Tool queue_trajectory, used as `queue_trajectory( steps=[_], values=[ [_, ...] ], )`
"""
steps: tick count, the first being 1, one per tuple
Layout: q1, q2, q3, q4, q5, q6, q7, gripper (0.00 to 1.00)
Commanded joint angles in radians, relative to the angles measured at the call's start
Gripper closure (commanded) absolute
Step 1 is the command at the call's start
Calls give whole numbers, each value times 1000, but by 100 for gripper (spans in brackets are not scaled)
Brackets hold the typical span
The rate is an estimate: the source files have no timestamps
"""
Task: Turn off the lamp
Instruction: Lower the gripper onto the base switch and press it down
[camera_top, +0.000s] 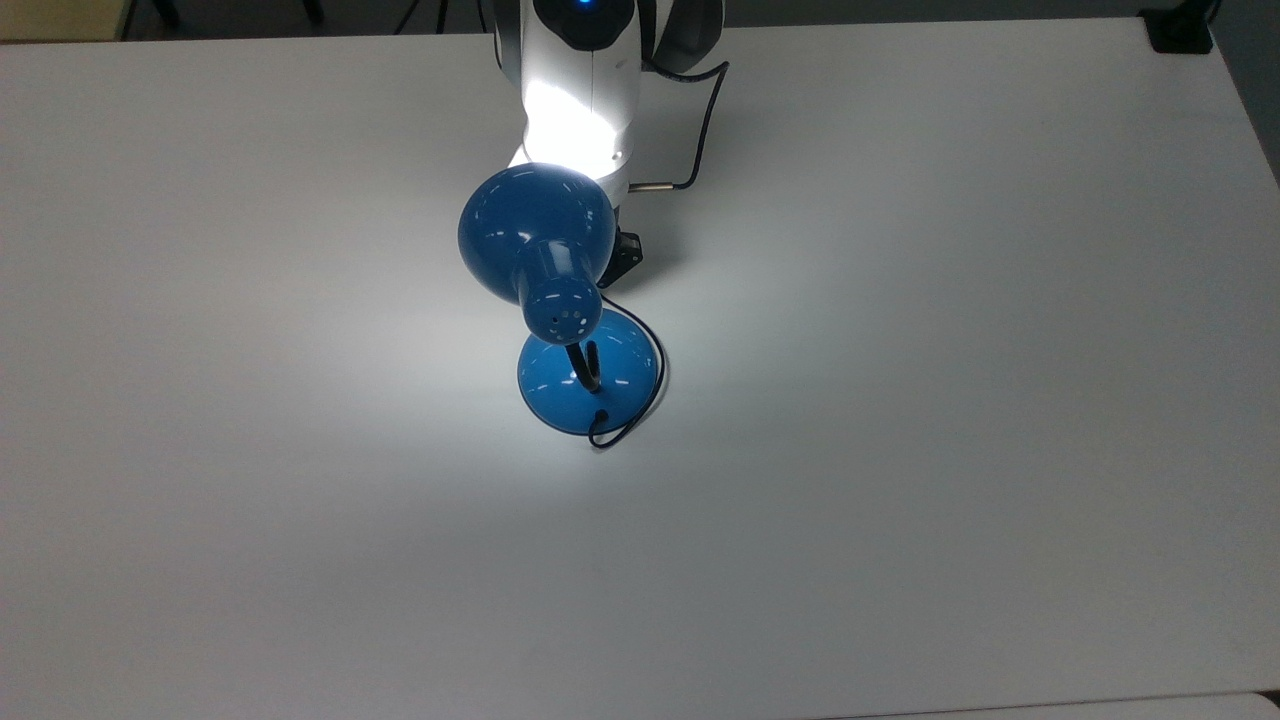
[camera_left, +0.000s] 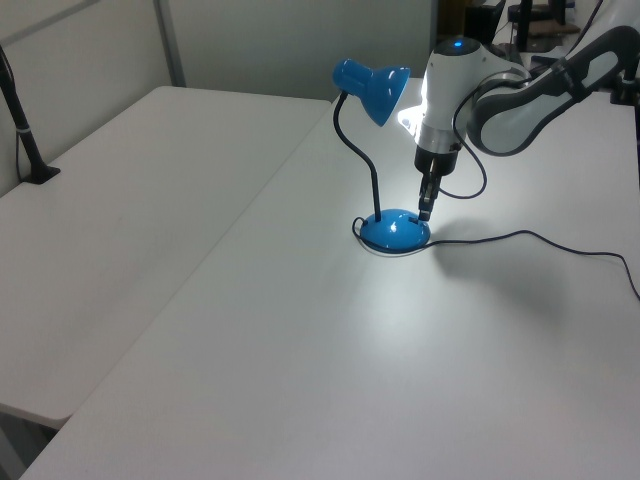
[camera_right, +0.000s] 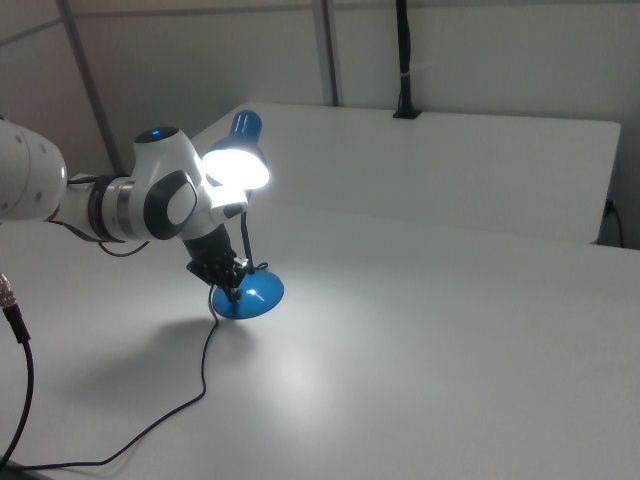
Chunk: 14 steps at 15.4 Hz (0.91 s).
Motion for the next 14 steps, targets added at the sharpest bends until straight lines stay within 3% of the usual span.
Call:
queue_trajectory(
  steps=[1,14],
  values=[
    [-4,-7,4,30,-16,-35,2,100],
    [0,57,4,37,-21,-5,2,100]
  ],
)
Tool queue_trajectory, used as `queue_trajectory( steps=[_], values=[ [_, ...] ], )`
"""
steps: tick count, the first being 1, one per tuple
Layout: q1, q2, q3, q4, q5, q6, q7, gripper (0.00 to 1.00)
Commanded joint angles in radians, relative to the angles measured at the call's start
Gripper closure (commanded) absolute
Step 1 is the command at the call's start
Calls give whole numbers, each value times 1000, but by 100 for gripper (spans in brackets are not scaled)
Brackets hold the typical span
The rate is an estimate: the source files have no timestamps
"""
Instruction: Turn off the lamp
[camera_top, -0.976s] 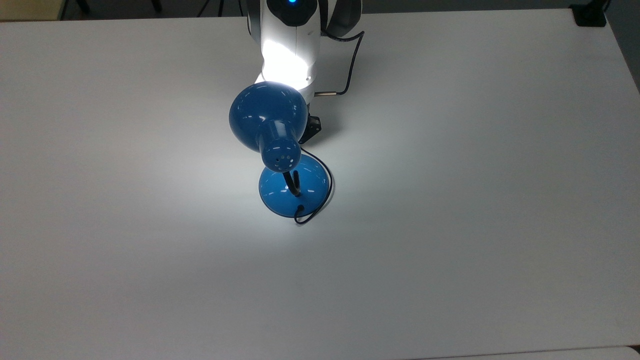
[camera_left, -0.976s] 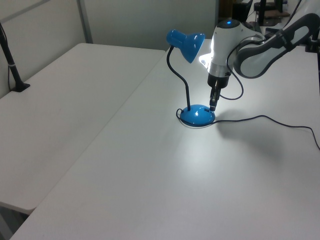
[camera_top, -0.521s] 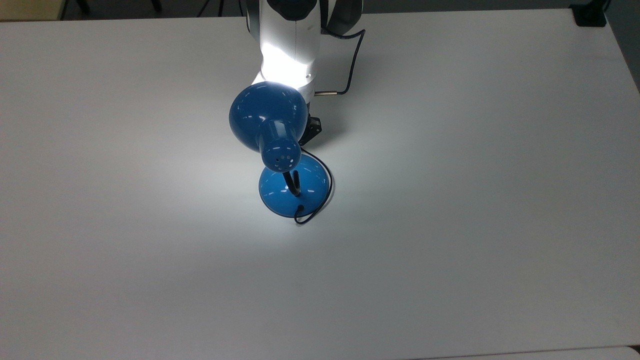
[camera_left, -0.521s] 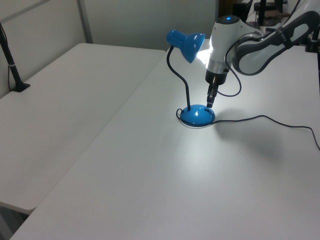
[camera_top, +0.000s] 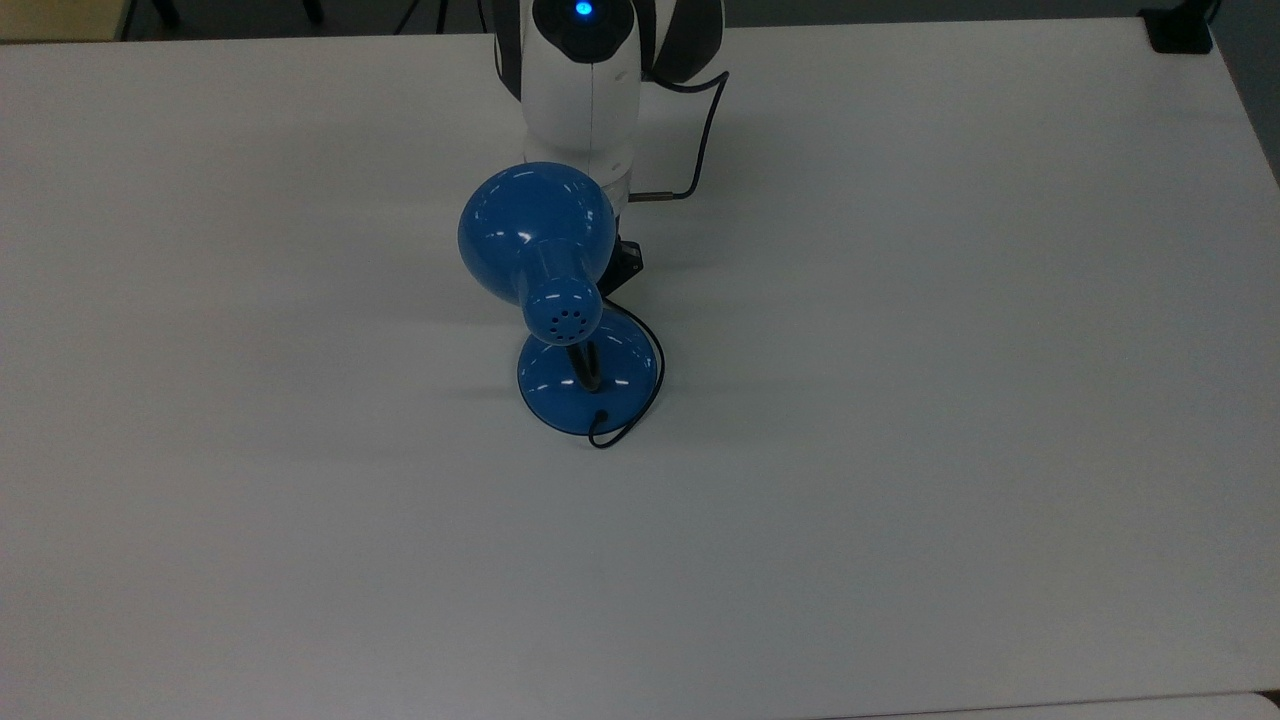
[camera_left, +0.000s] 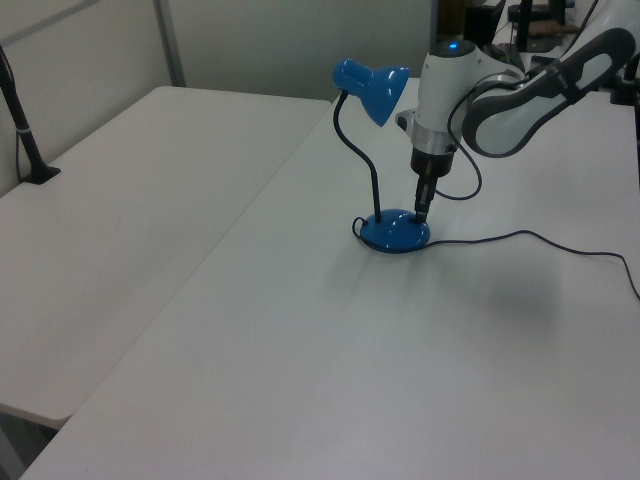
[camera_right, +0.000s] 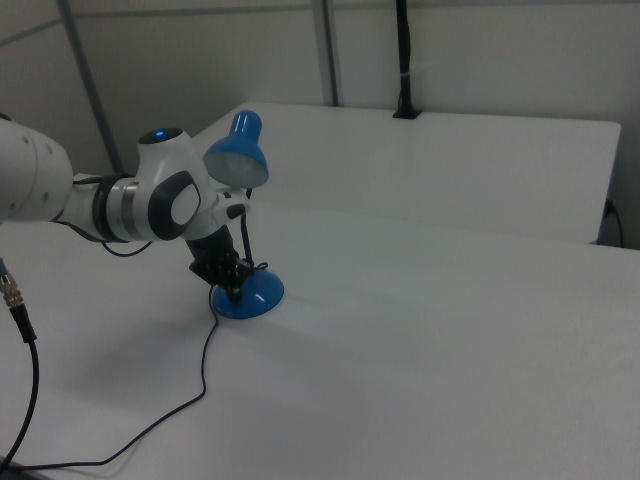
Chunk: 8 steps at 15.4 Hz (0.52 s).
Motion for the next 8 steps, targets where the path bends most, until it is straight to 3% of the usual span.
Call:
queue_trajectory(
  steps=[1,8],
  values=[
    [0,33,2,7,-22,-6,2,100],
    [-3,-50,4,-1,-27,-231,-10,100]
  ],
)
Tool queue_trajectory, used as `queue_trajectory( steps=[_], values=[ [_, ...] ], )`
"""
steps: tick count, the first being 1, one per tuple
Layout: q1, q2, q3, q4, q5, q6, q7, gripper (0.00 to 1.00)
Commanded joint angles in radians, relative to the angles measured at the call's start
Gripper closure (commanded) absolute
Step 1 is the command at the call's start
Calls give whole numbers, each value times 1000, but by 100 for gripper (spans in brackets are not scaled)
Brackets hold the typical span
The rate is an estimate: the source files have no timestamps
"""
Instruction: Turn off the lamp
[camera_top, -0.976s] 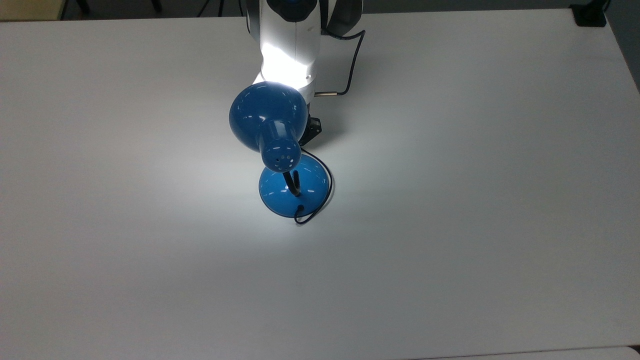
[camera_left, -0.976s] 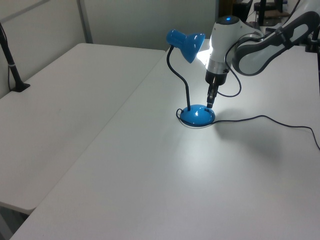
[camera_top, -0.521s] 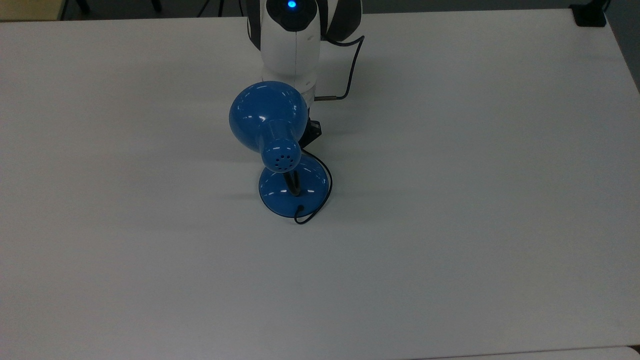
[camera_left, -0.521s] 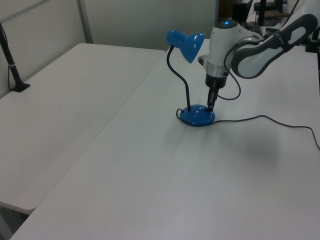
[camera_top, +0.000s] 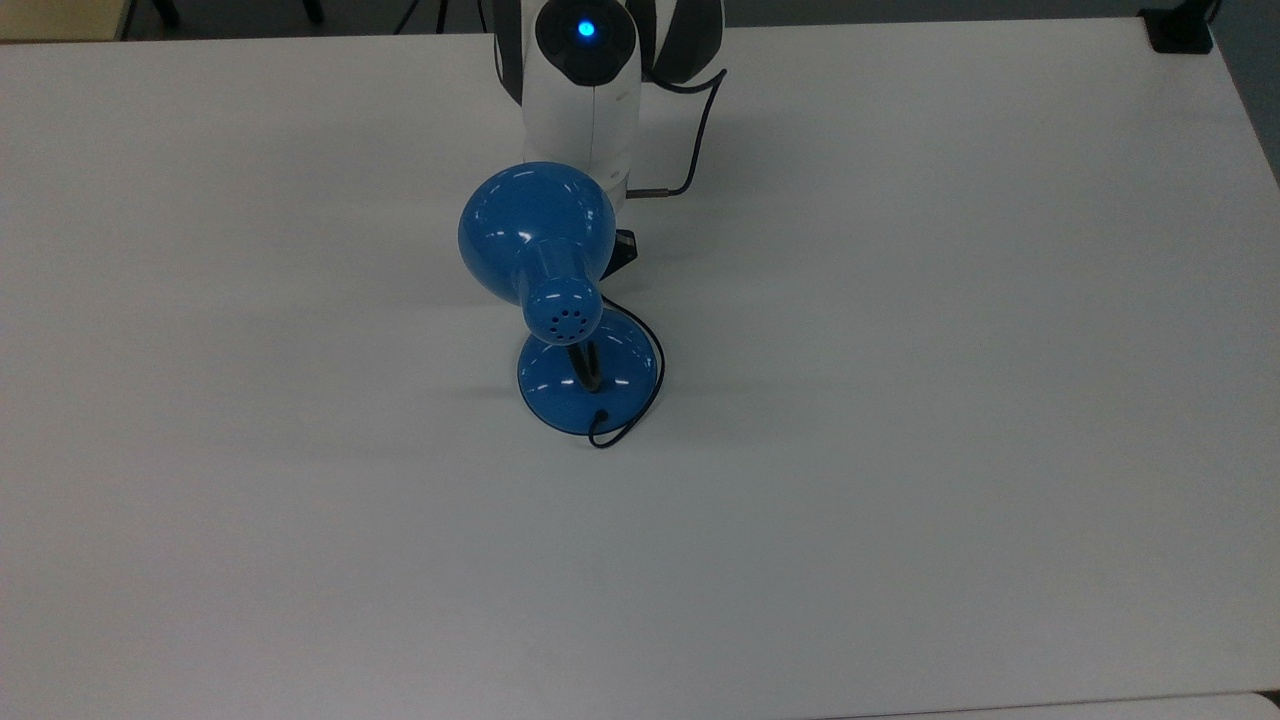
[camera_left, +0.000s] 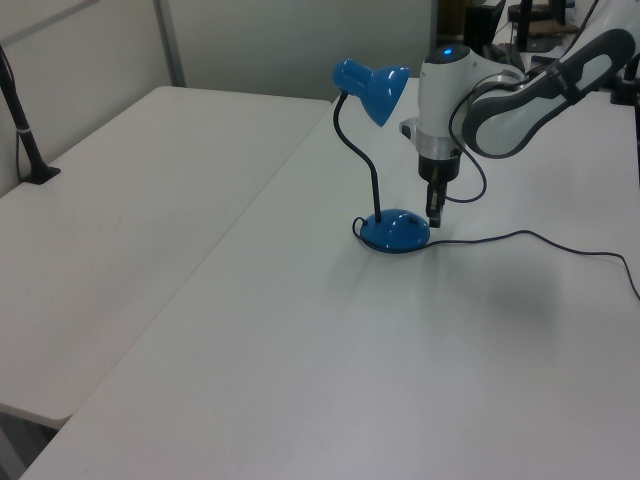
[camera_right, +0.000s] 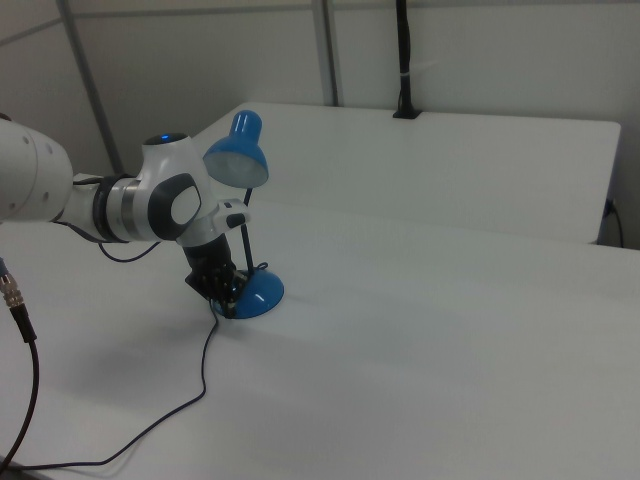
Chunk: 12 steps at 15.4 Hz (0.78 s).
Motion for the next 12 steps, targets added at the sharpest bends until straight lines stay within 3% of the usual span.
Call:
queue_trajectory(
  steps=[1,8,12],
  values=[
    [-1,-70,4,-1,-19,-139,-8,100],
    [8,-247,4,37,-11,-389,5,100],
    [1,-246,2,229,19,-530,7,85]
  ],
)
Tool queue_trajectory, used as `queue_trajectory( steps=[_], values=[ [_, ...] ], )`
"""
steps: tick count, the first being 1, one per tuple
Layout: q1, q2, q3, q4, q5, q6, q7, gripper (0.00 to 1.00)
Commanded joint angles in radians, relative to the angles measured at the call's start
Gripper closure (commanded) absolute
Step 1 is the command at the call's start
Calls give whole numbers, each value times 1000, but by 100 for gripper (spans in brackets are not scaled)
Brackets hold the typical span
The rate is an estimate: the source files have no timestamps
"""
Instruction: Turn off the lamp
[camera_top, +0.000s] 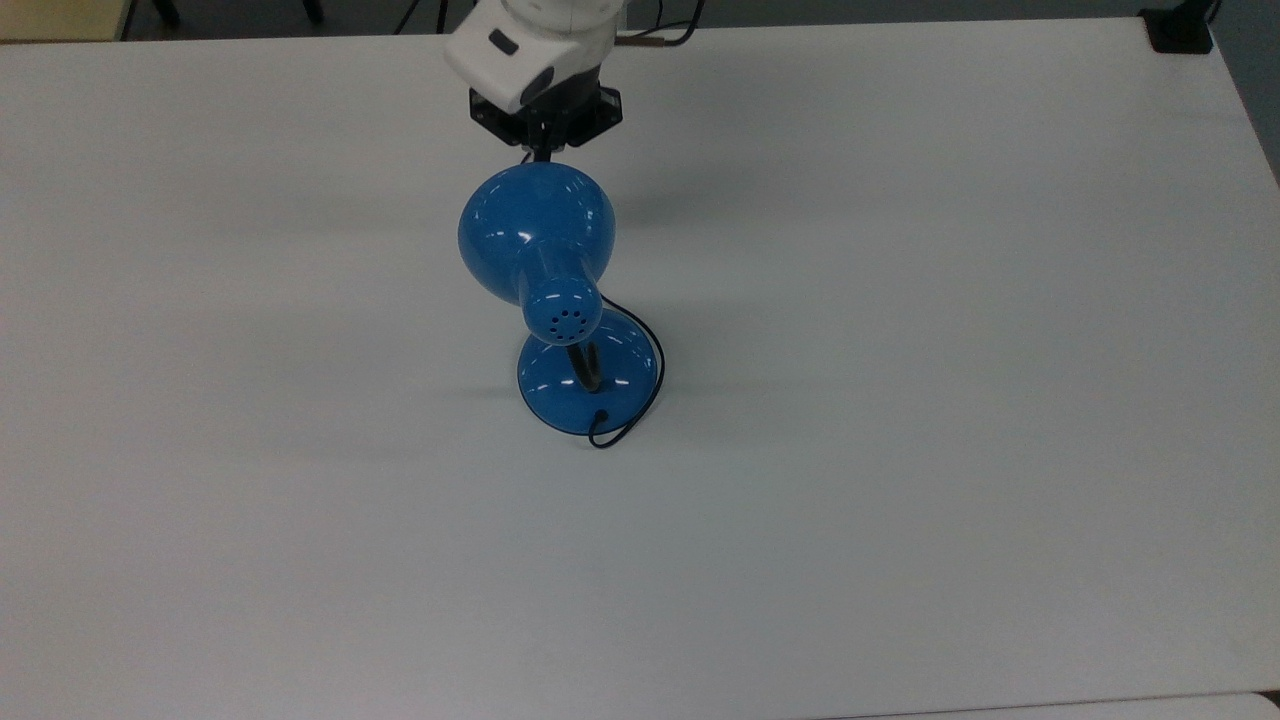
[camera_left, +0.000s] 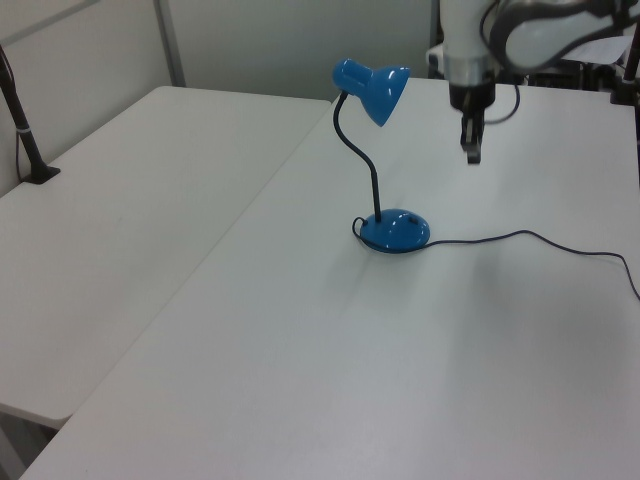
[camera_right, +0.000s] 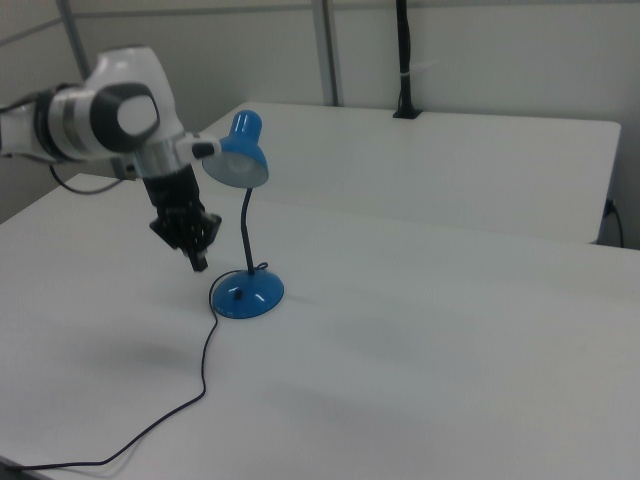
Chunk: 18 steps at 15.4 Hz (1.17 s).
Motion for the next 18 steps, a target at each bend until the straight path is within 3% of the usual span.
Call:
queue_trajectory(
  steps=[1,4,7,8,12,18],
  values=[
    [-6,3,-1,174,32,-124,6,78],
    [-8,9,-11,268,57,-181,1,43],
    [-2,-3,-11,278,57,-199,2,18],
    [0,-6,-12,278,58,-199,6,0],
    [-9,-6,-18,291,113,-196,62,0],
    [-18,-5,-24,311,117,-224,67,0]
  ],
)
